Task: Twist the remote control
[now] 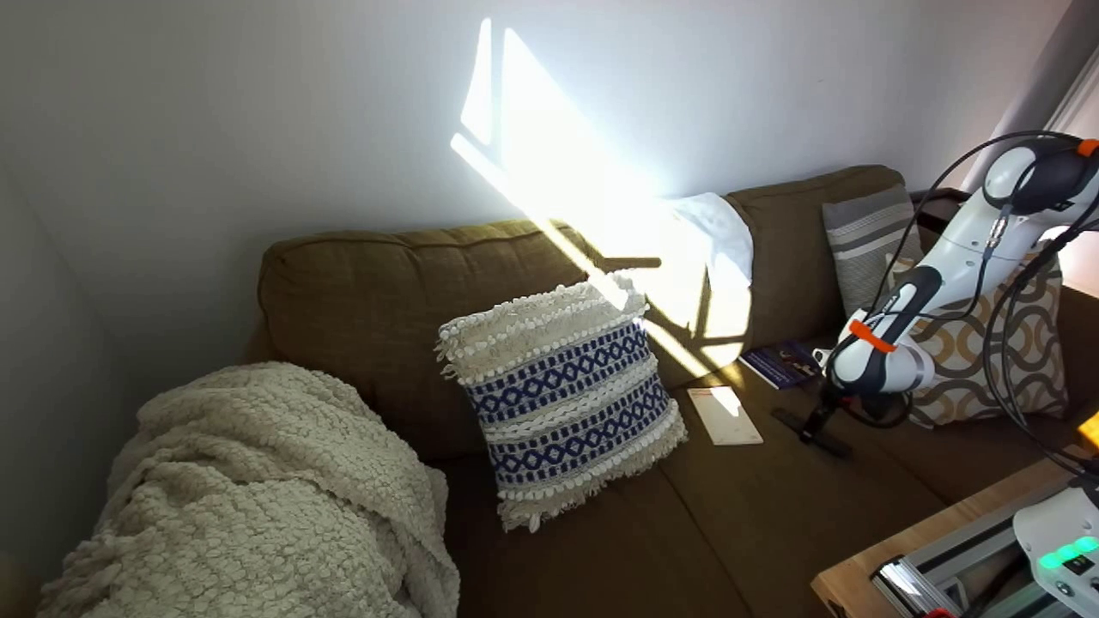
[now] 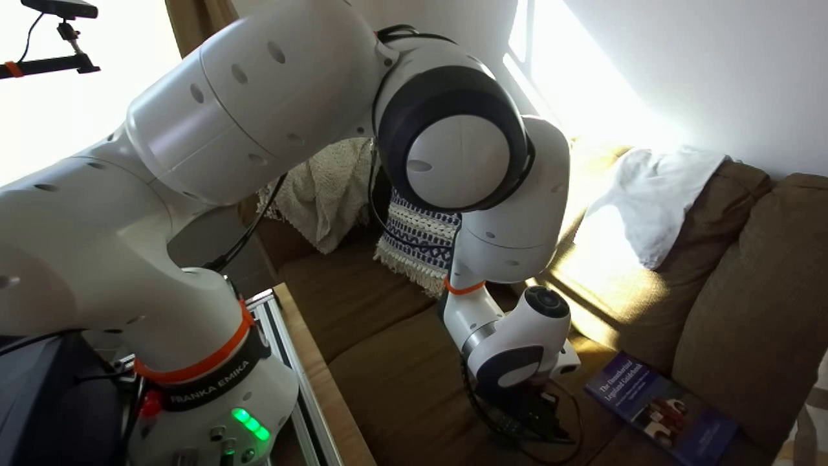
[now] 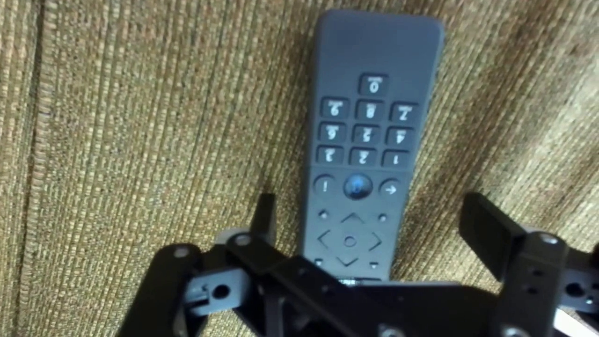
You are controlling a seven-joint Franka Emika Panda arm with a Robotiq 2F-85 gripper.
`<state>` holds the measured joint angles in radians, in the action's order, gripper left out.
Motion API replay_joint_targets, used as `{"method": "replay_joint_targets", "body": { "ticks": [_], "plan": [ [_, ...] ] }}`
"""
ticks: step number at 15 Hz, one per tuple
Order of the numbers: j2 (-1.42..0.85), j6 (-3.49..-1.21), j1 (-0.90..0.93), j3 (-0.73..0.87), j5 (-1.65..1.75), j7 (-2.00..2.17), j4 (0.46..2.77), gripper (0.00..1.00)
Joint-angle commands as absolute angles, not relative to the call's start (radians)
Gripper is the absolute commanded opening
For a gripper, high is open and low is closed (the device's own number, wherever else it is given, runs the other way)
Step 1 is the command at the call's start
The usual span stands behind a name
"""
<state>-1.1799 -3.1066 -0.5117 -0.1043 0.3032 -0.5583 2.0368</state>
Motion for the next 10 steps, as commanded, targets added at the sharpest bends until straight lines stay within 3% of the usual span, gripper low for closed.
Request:
{"method": "replay_joint_targets", "body": {
  "ticks": [1, 7, 10],
  "plan": [
    [-1.205, -3.076, -0.536, -0.117, 0.320, -0.565, 2.012, 0.73],
    [-1.176, -3.065, -0.544, -0.120, 0.280, -0.512, 2.034, 0.26],
    [-1.142, -3.074, -0.544, -0.118, 0.226, -0.412, 2.063, 0.26]
  ]
}}
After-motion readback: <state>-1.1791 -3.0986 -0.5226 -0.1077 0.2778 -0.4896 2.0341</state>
